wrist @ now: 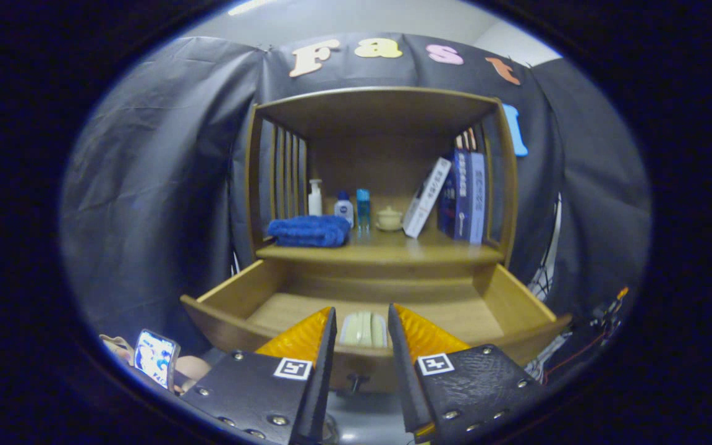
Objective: Pull open the drawer, take out the items inside it, and place them on the countertop above the cabinet.
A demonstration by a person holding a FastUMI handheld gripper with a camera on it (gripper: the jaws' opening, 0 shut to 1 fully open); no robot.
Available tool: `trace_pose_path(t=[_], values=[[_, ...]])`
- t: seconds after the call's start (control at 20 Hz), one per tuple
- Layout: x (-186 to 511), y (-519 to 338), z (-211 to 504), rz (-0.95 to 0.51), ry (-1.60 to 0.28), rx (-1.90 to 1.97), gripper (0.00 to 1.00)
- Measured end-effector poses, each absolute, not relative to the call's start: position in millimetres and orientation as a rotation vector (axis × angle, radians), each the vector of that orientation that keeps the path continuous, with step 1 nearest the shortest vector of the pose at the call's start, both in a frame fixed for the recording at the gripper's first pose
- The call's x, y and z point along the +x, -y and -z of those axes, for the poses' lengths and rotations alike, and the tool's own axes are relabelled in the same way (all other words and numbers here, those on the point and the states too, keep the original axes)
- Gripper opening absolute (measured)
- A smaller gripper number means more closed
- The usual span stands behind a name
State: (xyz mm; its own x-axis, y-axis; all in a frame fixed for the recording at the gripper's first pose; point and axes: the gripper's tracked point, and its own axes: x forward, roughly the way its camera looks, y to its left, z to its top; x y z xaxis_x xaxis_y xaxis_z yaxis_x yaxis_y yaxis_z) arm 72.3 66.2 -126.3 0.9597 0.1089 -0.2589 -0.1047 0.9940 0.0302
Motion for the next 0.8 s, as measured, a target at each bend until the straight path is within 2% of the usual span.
trace_pose_path(t=[0.2,0.4,0.8], values=[[123,-79,141,-0.144,-0.354,-0.014,0.48],[156,-93,186,-0.176,-0.531,0.055,0.48],[160,-79,259,-0.132,-0.797,-0.011,0.49]])
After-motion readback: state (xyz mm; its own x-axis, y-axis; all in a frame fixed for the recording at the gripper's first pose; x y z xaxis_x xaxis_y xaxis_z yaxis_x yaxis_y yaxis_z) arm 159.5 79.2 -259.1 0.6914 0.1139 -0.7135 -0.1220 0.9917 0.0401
